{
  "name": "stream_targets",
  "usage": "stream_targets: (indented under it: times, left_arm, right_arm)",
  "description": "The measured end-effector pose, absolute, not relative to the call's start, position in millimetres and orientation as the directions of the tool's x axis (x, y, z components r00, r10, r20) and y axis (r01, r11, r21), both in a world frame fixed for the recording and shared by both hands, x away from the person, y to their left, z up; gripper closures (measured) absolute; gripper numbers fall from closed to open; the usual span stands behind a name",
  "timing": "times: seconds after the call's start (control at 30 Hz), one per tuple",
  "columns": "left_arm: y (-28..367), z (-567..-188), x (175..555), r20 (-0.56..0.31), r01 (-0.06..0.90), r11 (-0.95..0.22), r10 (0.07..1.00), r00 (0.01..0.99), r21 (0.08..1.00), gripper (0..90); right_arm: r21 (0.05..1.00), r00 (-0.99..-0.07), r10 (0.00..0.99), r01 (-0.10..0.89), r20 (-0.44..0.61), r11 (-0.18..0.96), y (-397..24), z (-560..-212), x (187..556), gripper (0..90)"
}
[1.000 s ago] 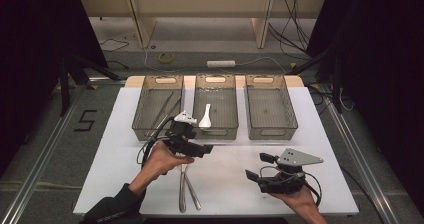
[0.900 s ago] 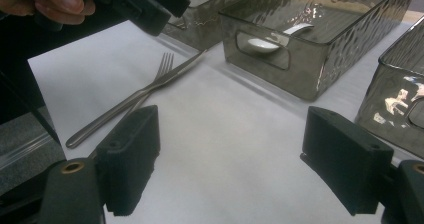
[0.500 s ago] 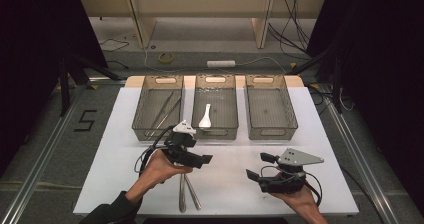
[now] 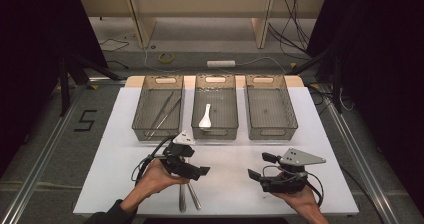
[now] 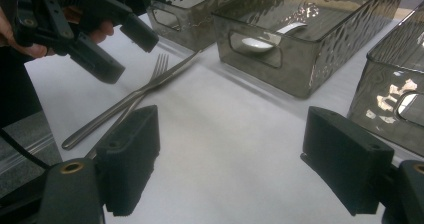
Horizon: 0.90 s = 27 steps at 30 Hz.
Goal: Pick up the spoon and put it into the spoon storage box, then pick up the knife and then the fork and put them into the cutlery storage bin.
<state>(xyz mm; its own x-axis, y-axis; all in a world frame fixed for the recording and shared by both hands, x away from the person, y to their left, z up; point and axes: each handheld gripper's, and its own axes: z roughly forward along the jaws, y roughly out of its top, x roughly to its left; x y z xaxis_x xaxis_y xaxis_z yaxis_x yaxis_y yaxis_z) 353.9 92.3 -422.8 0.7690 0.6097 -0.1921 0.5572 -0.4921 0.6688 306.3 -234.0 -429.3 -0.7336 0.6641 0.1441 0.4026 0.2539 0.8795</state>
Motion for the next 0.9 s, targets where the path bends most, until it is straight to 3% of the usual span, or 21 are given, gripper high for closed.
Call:
stream_targets:
  times: [0.63, 0.77, 0.9]
  left_arm:
    - [90.2, -437.7, 338.0, -0.150, 0.546, -0.579, 0.591, 0.793, 0.605, 19.3]
    - [88.6, -441.7, 334.5, -0.157, 0.553, -0.596, 0.585, 0.796, 0.583, 26.6]
    - [87.3, -446.6, 330.2, -0.140, 0.543, -0.632, 0.572, 0.808, 0.554, 43.3]
  right_arm:
    - [0.879, -0.735, 0.663, 0.400, 0.138, 0.260, -233.5, -429.0, 306.1, 23.8]
    - [0.877, -0.735, 0.663, 0.403, 0.141, 0.260, -233.6, -429.2, 306.5, 23.7]
    - [0.876, -0.736, 0.663, 0.404, 0.141, 0.263, -232.8, -429.2, 306.3, 23.8]
